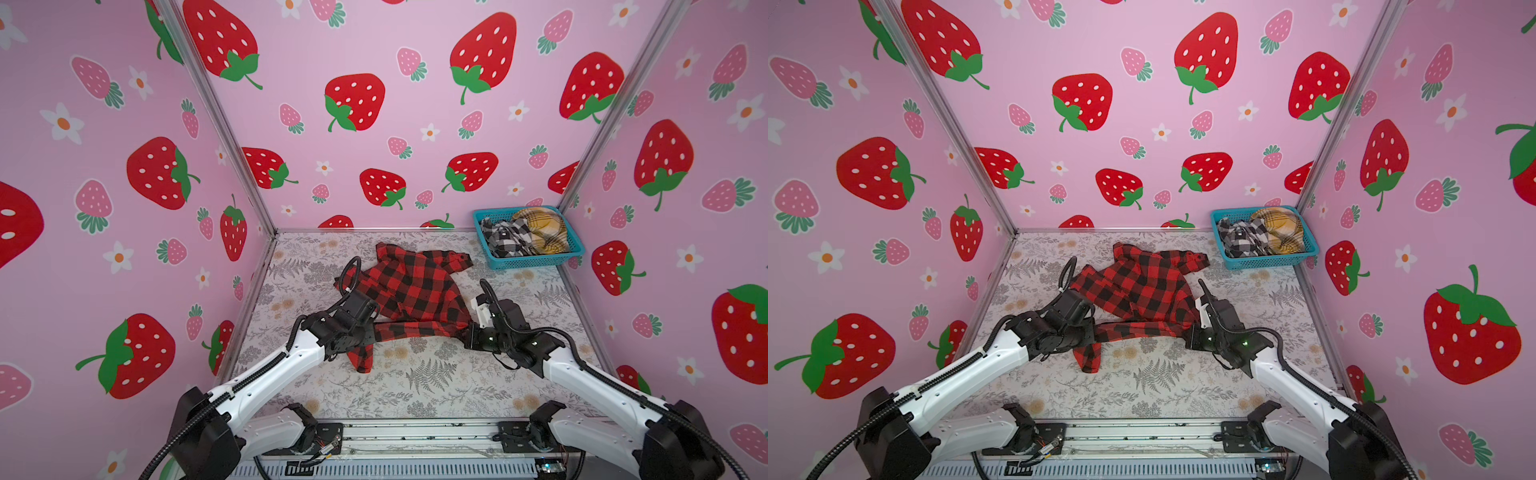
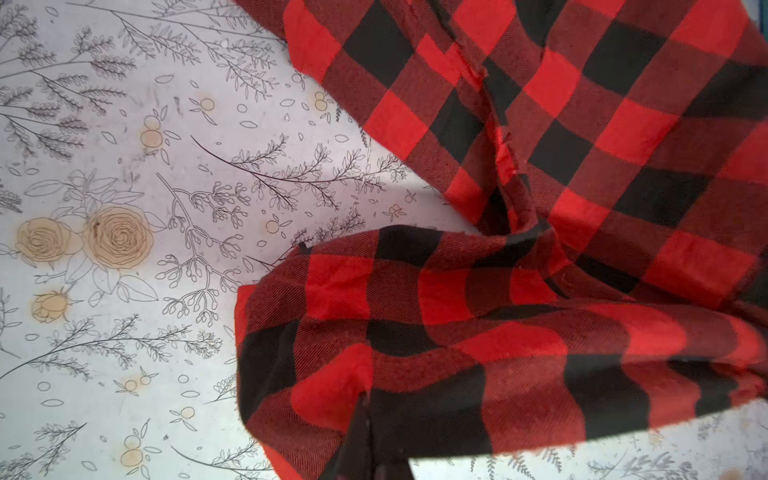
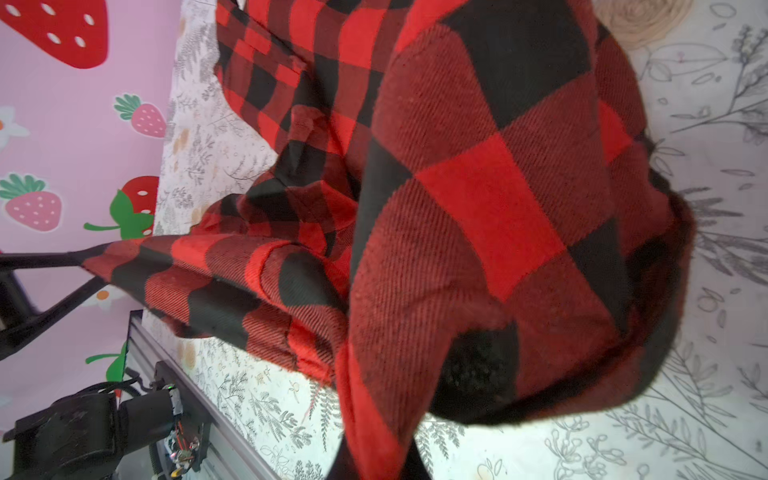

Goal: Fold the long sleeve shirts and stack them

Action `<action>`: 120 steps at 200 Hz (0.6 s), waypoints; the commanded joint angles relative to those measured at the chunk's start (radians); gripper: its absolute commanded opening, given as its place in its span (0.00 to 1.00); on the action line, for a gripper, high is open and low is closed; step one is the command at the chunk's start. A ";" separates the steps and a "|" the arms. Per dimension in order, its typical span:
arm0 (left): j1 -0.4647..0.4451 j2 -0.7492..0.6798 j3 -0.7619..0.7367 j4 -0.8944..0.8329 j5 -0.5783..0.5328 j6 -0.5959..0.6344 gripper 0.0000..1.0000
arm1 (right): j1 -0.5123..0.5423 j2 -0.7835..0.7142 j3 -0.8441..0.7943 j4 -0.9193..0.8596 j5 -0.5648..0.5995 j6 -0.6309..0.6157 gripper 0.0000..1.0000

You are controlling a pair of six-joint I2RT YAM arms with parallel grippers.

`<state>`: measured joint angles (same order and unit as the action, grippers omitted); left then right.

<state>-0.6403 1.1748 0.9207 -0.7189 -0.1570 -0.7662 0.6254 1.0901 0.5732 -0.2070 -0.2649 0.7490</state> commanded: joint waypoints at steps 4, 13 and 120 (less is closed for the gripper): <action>0.038 0.041 0.234 0.029 -0.226 0.095 0.00 | -0.049 0.070 0.000 -0.162 0.215 0.031 0.00; 0.022 0.110 0.352 0.096 -0.221 0.157 0.00 | -0.048 0.077 -0.003 -0.160 0.214 0.037 0.00; 0.064 0.910 1.217 -0.171 0.124 0.169 0.79 | -0.043 -0.116 -0.074 -0.303 0.209 0.101 0.37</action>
<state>-0.6617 2.2181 2.2078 -0.7040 -0.0334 -0.5537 0.5861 0.9760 0.4744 -0.3927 -0.1074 0.8513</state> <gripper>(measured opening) 0.742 0.169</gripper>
